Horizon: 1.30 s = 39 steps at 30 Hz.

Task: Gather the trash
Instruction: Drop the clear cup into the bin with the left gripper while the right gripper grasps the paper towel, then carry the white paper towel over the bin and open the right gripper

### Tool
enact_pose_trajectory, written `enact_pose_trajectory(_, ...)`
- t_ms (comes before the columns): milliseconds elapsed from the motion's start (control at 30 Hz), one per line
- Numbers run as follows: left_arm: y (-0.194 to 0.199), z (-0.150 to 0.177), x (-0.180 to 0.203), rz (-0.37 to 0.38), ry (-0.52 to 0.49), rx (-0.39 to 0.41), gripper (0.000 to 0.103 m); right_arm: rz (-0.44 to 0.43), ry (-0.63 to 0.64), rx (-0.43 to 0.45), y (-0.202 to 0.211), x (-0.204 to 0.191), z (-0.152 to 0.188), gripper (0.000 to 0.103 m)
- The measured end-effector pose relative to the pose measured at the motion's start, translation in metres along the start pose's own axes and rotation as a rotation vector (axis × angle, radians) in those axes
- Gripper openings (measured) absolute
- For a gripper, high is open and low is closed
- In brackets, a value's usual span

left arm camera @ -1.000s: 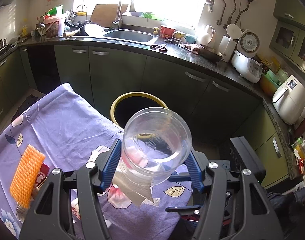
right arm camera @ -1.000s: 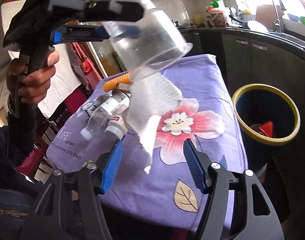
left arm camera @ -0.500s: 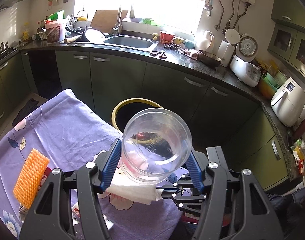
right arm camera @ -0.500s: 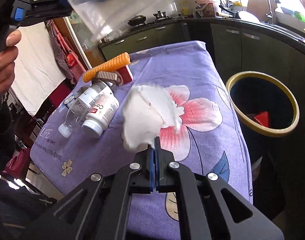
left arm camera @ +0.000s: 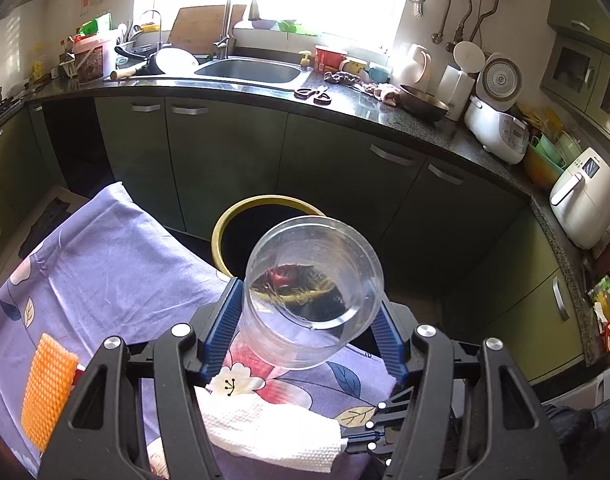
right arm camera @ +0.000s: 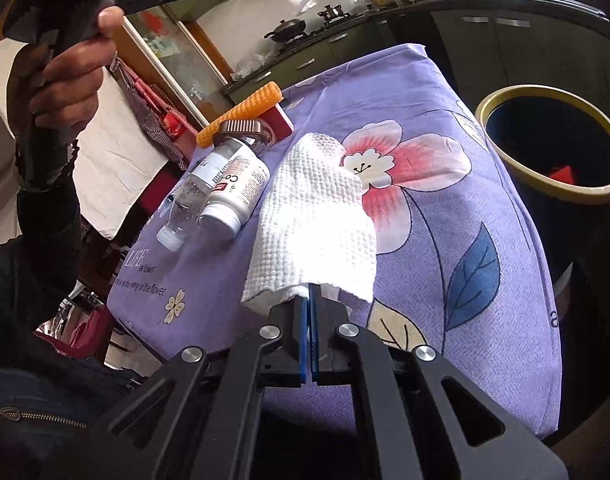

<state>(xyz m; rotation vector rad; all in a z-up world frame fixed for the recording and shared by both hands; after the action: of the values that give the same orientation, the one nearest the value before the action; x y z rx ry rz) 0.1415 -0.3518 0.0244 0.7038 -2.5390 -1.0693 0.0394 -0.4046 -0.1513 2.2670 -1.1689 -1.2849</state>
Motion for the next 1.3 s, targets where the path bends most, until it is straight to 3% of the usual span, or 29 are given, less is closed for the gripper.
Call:
enact_pose_trajectory(400,-0.136,-0.057,-0.010,-0.001,0.004,-0.144,0.059,-0.022,-0.025,0.019,0.004,0.010,0.003,0.002)
enact_pose_trajectory(633,-0.217,-0.072,-0.021,-0.058,0.008,-0.208,0.060,-0.047,-0.050,0.026,0.006,0.014,0.001,0.002)
enact_pose_trajectory(800,-0.248,-0.066,-0.036,-0.125,0.039,-0.275,0.069,-0.055,-0.051,0.018,0.005,0.013,0.000,0.002)
enact_pose_trajectory(933,-0.224,-0.063,-0.043,-0.112,0.070,-0.244,0.069,-0.058,-0.048,0.016,0.004,0.012,0.000,0.002)
enact_pose_trajectory(1067,-0.161,-0.058,-0.041,-0.108,0.088,-0.153,0.070,-0.064,-0.039,0.017,0.003,0.007,0.000,0.002)
enact_pose_trajectory(1167,-0.097,-0.047,-0.042,-0.101,0.133,-0.040,0.077,-0.090,-0.038,0.018,0.003,0.001,-0.001,0.002)
enact_pose_trajectory(1300,0.004,-0.006,-0.041,-0.174,0.161,0.150,0.084,-0.099,-0.028,0.020,0.002,-0.008,-0.005,0.002)
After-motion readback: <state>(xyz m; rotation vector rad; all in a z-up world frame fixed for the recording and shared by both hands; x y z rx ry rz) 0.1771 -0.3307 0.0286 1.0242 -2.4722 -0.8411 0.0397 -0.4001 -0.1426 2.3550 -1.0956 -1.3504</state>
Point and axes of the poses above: each gripper's, at about its wrist camera, not at the fingertips, and y roughly against the way its jaws point, x to its right, z to its underside, the point moved 4 cm from there along -y, roughly the way its jaws point, and after that the axes turned 7 degrees about -y, right-handed, at the moved point
